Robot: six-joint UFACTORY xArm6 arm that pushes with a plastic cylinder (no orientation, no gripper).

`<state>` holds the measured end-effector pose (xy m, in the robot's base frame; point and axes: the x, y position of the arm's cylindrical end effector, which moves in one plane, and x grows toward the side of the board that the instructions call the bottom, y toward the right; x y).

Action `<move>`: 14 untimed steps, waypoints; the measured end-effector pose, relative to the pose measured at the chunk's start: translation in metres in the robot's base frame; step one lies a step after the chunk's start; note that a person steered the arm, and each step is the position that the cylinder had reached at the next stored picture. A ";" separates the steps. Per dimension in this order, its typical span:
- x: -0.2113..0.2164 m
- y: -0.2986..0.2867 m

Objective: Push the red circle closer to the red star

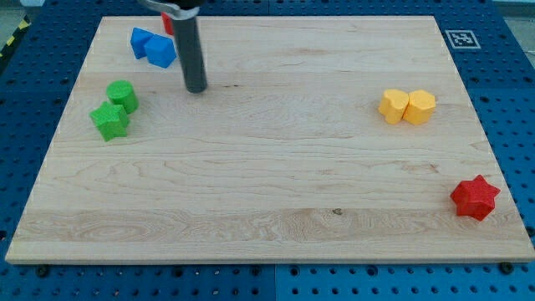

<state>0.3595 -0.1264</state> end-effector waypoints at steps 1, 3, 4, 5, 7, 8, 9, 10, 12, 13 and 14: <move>-0.018 -0.053; -0.098 -0.152; -0.169 -0.154; -0.168 -0.153; -0.168 -0.134; -0.168 -0.104; -0.168 -0.096; -0.168 -0.093; -0.168 -0.056; -0.168 -0.054; -0.168 -0.025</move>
<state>0.1914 -0.1518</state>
